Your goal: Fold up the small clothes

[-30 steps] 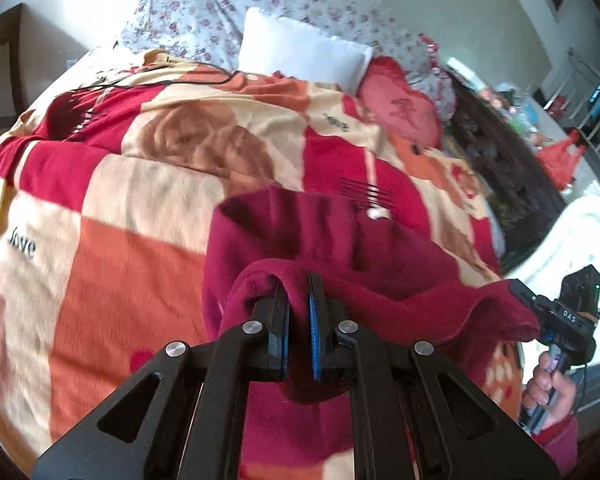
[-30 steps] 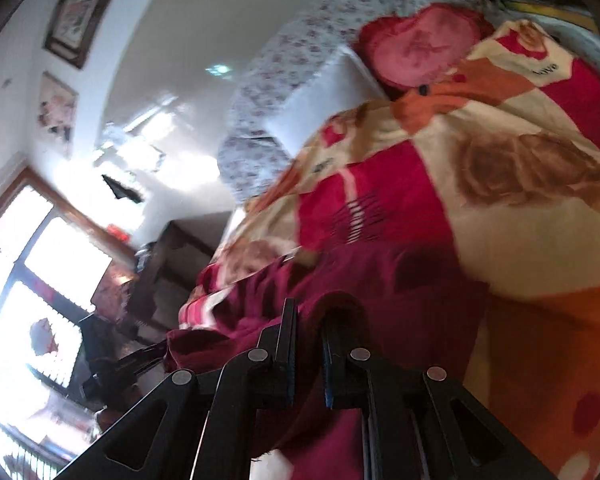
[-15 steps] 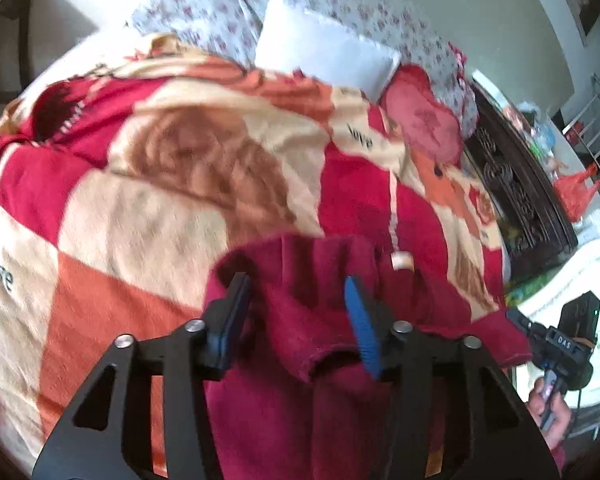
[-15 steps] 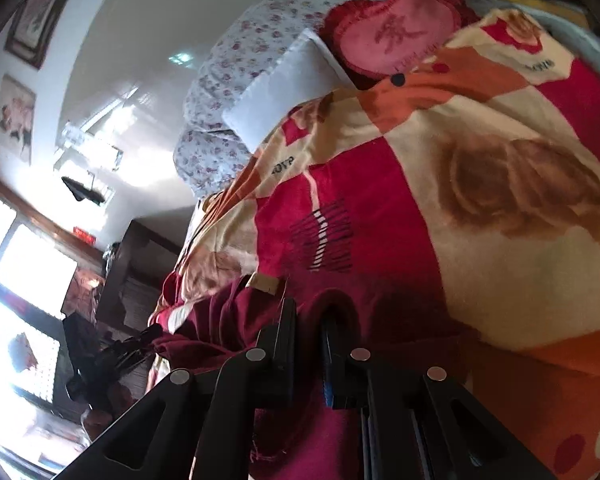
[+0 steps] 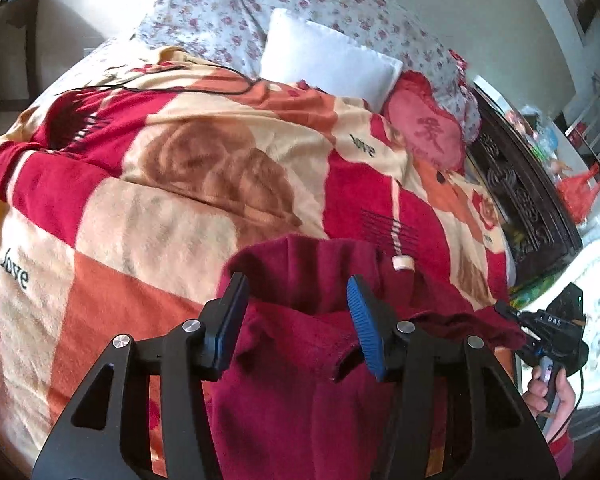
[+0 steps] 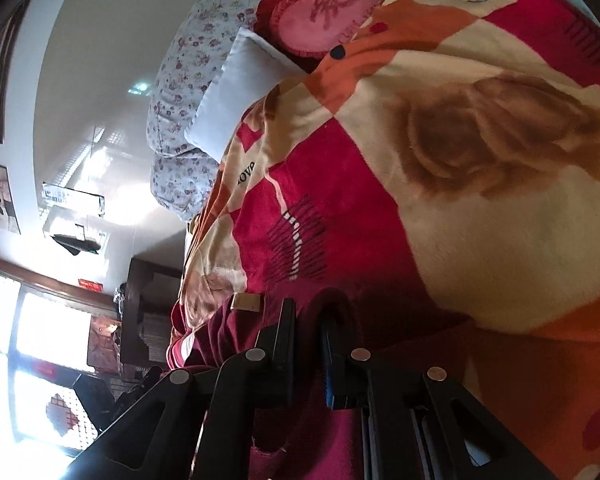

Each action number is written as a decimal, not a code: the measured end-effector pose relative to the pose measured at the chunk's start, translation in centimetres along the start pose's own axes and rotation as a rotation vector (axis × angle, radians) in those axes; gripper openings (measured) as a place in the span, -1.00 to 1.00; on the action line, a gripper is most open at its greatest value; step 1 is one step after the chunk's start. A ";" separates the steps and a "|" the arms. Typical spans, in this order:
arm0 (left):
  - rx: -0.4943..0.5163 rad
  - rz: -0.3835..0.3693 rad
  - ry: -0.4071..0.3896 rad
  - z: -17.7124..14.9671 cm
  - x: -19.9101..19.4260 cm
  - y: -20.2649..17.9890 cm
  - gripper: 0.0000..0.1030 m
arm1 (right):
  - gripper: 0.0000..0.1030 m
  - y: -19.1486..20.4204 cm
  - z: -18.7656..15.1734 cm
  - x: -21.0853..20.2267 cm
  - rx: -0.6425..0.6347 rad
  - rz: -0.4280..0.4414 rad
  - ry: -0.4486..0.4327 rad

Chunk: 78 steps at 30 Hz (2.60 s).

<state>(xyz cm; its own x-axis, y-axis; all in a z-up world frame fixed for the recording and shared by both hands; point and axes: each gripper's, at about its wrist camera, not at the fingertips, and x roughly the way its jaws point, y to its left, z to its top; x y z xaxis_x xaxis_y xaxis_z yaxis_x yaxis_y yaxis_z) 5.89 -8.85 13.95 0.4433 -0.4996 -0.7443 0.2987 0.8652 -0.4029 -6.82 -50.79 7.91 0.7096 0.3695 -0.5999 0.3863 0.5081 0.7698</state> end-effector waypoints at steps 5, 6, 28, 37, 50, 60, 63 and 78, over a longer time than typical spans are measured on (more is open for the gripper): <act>-0.063 -0.006 -0.051 1.1 -1.3 1.4 0.00 | -0.70 -1.3 0.5 -0.1 0.127 0.111 -0.007; -0.059 -0.005 -0.056 1.2 -1.5 1.5 0.03 | -0.65 -1.5 0.5 -0.5 0.136 0.115 -0.021; 0.205 0.215 -0.024 -3.5 3.6 -2.6 0.04 | -0.16 8.1 -5.8 3.9 -0.520 -0.265 -0.013; 0.191 0.225 0.017 -2.9 6.5 -1.3 0.04 | -0.16 5.8 -4.3 6.6 -0.509 -0.368 -0.028; 0.189 0.193 -0.024 -1.8 5.9 -1.0 0.19 | -0.16 5.3 -3.3 2.6 -0.451 -0.303 -0.125; 0.128 0.178 -0.009 -1.4 5.3 0.5 0.19 | -0.15 3.3 -2.5 3.5 -0.443 -0.353 -0.070; 0.145 0.183 0.005 -1.6 5.8 0.1 0.19 | -0.23 3.0 -2.2 4.9 -0.447 -0.363 -0.060; 0.127 0.220 0.006 -0.7 7.6 0.2 0.31 | -0.84 2.4 -2.6 1.7 -0.444 -0.350 -0.125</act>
<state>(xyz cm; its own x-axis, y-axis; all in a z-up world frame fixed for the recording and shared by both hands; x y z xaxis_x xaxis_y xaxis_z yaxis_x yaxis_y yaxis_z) 8.72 -12.49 7.81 0.5043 -0.2994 -0.8100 0.2996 0.9404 -0.1610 -6.21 -46.96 8.19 0.6590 0.0394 -0.7511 0.3452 0.8713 0.3487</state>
